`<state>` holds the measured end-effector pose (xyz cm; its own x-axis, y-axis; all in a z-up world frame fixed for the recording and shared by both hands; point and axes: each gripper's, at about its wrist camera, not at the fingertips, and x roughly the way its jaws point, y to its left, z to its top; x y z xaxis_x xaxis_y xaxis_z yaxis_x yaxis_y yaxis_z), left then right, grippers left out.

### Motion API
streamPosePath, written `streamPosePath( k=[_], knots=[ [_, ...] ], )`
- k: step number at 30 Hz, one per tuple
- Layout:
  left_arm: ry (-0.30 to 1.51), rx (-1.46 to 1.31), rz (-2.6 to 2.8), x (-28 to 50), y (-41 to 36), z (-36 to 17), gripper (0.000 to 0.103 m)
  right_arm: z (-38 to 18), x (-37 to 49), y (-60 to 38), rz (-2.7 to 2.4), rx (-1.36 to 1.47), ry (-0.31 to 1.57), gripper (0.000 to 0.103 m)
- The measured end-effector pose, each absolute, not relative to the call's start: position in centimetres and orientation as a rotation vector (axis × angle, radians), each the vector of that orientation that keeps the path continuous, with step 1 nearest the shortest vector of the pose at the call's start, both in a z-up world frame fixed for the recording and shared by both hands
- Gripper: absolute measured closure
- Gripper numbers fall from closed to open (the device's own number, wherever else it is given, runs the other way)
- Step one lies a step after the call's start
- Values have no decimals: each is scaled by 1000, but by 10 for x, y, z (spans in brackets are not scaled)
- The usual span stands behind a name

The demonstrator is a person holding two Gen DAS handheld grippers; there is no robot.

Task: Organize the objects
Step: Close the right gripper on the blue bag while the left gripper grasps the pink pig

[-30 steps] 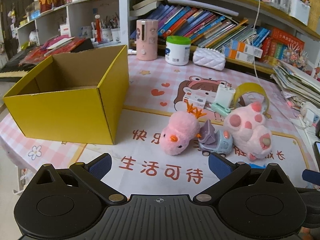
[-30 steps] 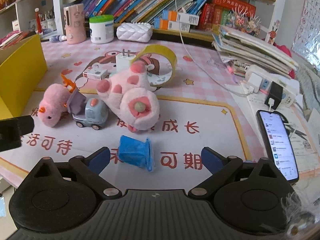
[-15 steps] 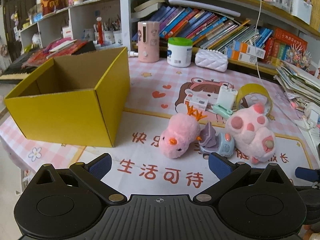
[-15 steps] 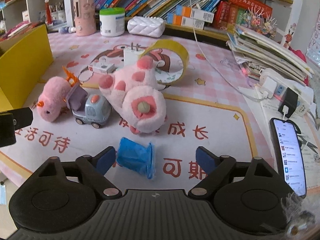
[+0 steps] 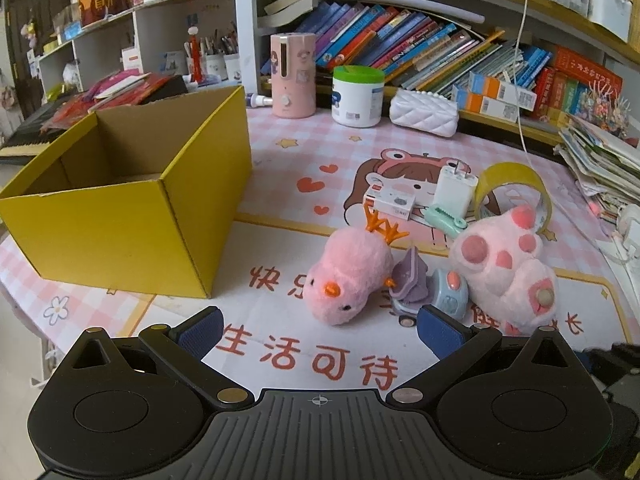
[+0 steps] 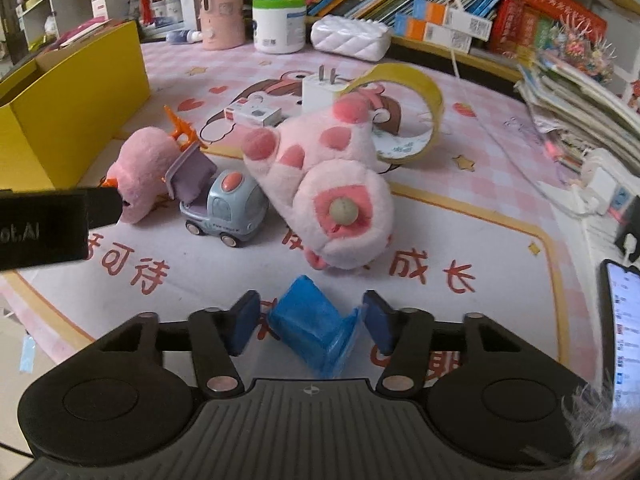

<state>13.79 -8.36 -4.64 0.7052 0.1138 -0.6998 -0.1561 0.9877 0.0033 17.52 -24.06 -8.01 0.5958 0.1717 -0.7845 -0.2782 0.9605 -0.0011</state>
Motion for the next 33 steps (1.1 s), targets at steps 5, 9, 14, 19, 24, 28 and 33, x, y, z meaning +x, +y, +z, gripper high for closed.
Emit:
streamPosePath(
  k=[5,9,14,19,24,28,33],
  knots=[
    [775,-46,196,157,-86,-50,2,-82,180,-246,307,-117,910,59],
    [789,-44,229,174,-84,-55,4,-81,181,-249,351,-139,907,62],
    [834,-42,223,190,-86,-66,9,-73,184,-251,394,-156,871,63],
    [824,-29,196,202,-94,-68,13,-69,187,-249,437,-179,852,63],
    [801,-45,148,215,-98,-66,36,-67,190,-252,443,-179,852,64],
    [815,-87,101,222,-97,-65,57,-66,192,-255,435,-166,852,64],
    [799,-173,114,212,-88,-57,63,-64,195,-258,424,-144,847,64]
  ],
)
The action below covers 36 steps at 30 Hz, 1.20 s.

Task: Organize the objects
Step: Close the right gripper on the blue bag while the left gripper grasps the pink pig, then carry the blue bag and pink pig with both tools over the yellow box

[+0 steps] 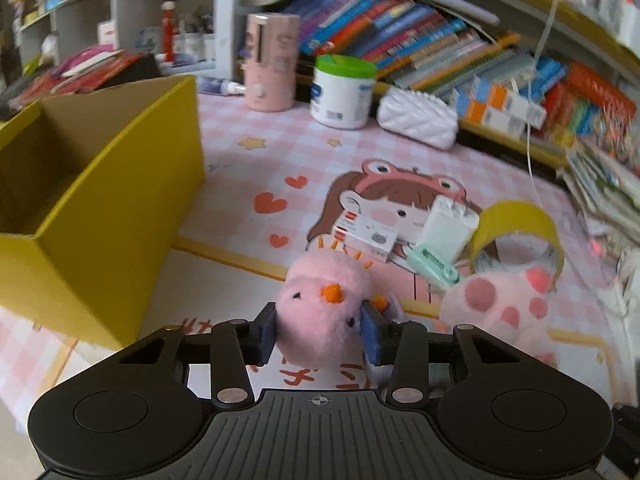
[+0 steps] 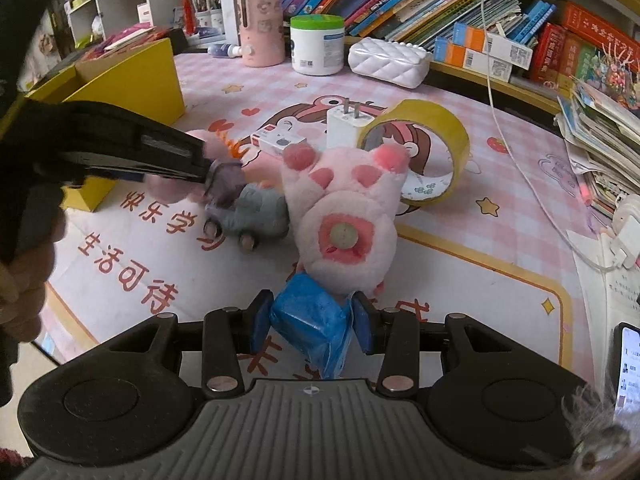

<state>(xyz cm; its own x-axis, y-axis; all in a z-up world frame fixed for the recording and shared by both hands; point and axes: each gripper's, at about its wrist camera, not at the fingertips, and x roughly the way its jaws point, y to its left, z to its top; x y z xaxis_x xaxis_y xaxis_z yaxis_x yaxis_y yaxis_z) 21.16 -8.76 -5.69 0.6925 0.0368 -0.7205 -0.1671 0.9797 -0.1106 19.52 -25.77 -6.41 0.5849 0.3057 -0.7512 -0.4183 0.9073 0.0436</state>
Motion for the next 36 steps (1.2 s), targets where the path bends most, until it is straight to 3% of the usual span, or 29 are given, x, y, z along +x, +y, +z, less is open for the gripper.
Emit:
streamPosePath(
  k=[36],
  knots=[
    [662,-243,78,100,-22,-19,63,-34,137,-198,372,-140,762,65]
  ],
)
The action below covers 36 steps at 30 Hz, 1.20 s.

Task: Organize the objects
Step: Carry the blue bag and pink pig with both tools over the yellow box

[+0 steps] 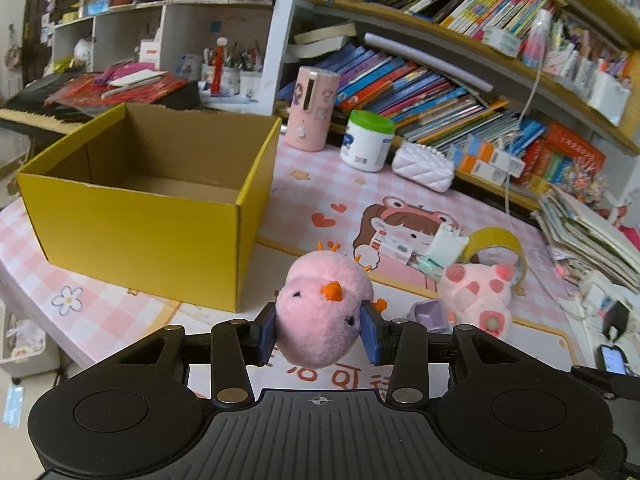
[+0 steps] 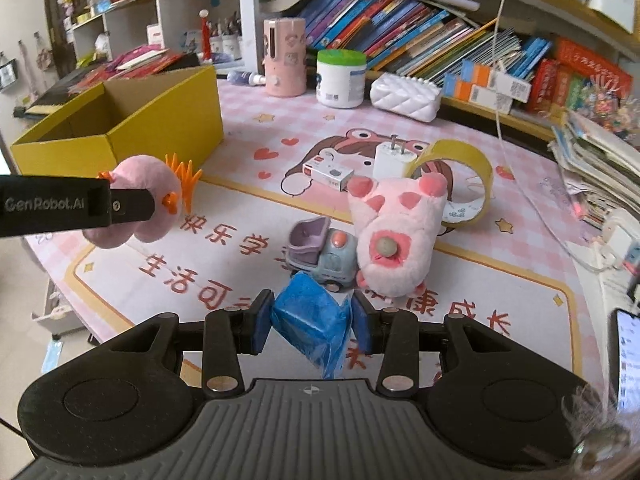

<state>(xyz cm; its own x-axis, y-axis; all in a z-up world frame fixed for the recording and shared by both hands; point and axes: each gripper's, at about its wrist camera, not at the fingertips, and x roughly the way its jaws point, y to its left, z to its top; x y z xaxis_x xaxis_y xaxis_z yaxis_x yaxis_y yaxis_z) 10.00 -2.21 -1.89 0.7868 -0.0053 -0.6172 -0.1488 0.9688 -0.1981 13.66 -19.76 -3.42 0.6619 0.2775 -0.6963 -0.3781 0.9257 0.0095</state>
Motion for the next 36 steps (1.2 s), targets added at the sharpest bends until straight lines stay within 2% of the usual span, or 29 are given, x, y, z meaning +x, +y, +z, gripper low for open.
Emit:
streamPosePath(
  k=[19,36],
  knots=[
    [649,-252,78,11,96,-10,62,-15,36,-70,370,-137,716,65],
    [609,-260,134,-32,164,-5,62,-15,-3,3,442,-146,704,65]
  ],
)
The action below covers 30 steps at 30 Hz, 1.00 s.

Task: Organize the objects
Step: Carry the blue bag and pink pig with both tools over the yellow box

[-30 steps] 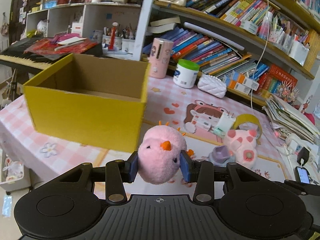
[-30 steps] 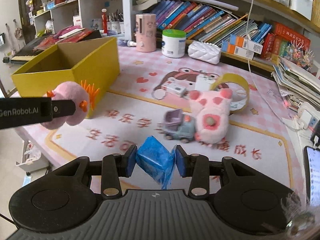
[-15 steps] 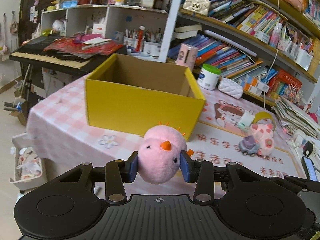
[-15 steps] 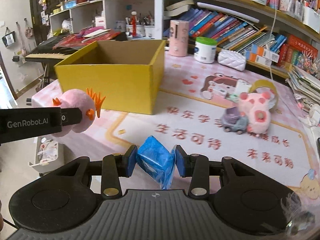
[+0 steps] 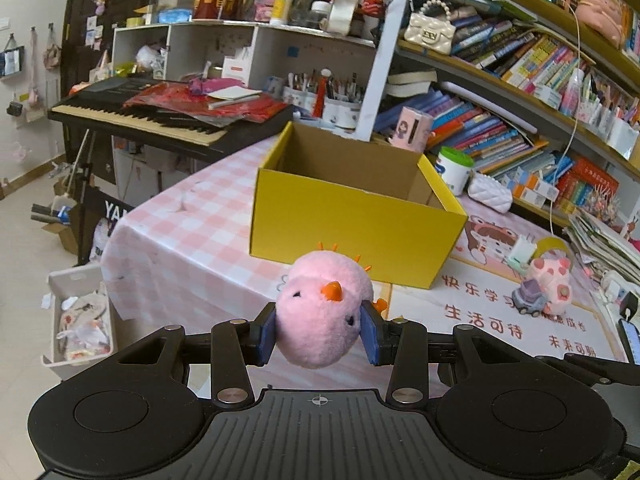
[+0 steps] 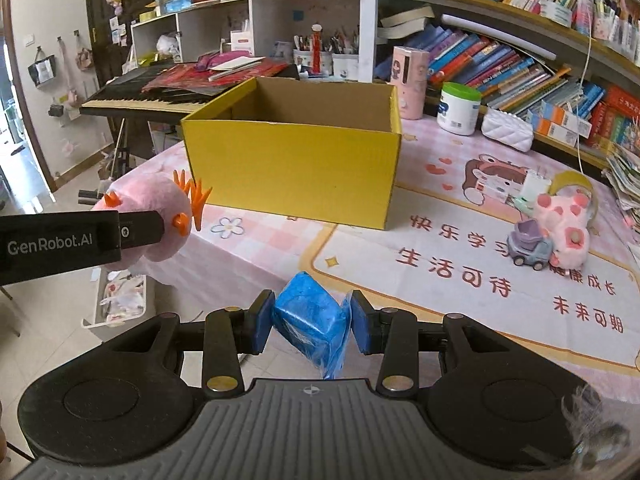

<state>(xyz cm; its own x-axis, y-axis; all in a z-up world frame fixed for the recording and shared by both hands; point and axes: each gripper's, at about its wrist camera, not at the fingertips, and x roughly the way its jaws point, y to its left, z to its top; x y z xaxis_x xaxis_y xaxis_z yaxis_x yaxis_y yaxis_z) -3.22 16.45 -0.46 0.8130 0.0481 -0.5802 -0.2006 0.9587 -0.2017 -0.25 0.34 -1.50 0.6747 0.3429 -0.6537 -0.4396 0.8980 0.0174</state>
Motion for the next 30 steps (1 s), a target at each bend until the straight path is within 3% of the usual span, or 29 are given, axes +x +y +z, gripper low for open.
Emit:
streamPosePath(
  k=[30],
  knots=[
    [558,-278,121,-13,182,3,63,-5,18,17,419,-150,680,66]
  ],
)
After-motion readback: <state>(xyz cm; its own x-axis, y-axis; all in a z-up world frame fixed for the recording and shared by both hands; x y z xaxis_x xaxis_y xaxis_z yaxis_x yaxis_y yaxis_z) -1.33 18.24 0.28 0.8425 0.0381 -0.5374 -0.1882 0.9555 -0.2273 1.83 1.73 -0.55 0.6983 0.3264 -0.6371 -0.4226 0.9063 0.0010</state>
